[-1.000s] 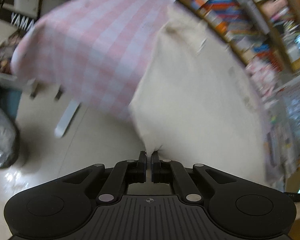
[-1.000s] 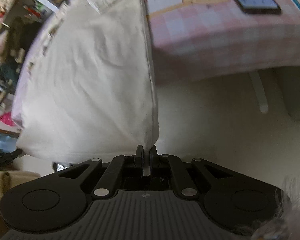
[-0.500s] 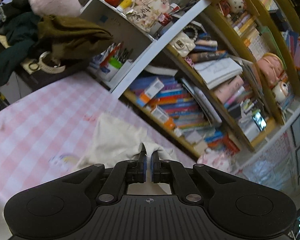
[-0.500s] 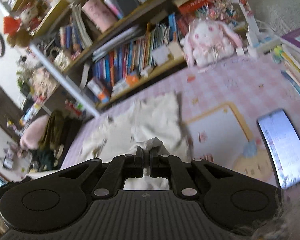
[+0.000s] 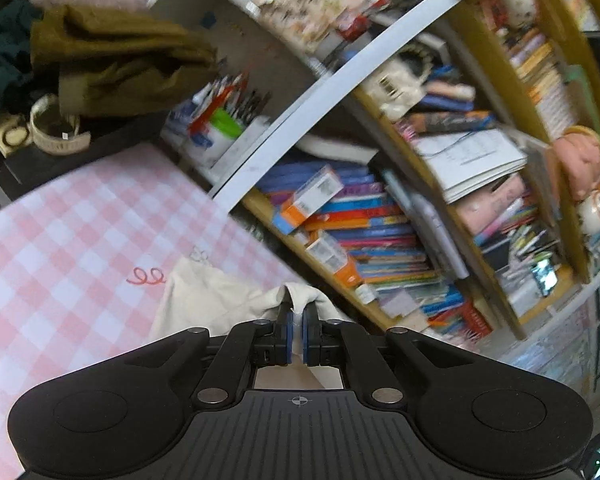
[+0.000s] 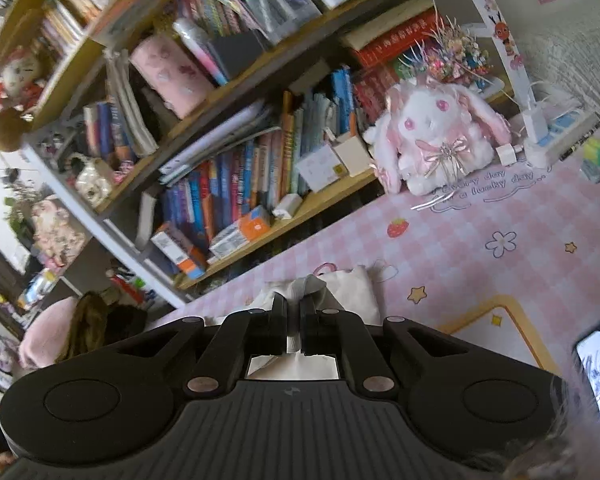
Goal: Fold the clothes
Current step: 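Lift the T-shirt by its side edges with both grippers toward the collar, then lay the folded hem onto the collar and open both grippers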
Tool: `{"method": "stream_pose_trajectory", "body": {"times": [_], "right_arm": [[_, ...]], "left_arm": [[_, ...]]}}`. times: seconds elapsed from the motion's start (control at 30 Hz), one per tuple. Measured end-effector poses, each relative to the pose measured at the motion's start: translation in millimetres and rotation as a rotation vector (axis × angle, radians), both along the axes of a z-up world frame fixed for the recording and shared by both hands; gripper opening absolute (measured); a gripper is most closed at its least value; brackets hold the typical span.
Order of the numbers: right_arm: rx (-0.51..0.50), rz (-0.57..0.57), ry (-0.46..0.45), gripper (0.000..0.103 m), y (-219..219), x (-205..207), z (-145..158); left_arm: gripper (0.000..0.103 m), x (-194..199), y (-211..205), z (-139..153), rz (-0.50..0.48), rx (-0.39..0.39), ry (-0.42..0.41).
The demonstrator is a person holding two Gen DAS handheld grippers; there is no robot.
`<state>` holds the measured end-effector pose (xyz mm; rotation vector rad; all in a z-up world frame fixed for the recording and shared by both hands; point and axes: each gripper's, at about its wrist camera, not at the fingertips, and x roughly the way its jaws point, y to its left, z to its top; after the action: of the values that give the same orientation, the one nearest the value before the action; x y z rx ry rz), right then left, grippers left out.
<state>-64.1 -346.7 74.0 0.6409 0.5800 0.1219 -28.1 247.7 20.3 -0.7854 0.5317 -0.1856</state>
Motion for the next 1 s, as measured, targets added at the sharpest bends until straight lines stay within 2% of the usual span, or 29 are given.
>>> {"method": "stream_pose_trajectory", "body": {"times": [0.17, 0.33, 0.47, 0.7, 0.9, 1.0], "right_arm": [[0.003, -0.039, 0.07, 0.005, 3, 37, -24], [0.025, -0.052, 0.062, 0.005, 7, 72, -24], [0.01, -0.047, 0.08, 0.005, 12, 108, -27], [-0.038, -0.051, 0.189, 0.005, 26, 168, -68], [-0.099, -0.077, 0.283, 0.005, 31, 196, -97], [-0.095, -0.104, 0.3, 0.006, 30, 202, -106]], "left_arm": [[0.003, 40, 3, -17, -0.01, -0.023, 0.045], [0.003, 69, 15, -12, 0.02, -0.073, 0.04], [0.003, 98, 17, -29, 0.025, -0.044, 0.125], [0.003, 141, 17, -65, 0.04, -0.016, 0.235], [0.003, 167, 12, -87, 0.02, 0.018, 0.306], [0.004, 171, 14, -97, 0.024, 0.017, 0.33]]}}
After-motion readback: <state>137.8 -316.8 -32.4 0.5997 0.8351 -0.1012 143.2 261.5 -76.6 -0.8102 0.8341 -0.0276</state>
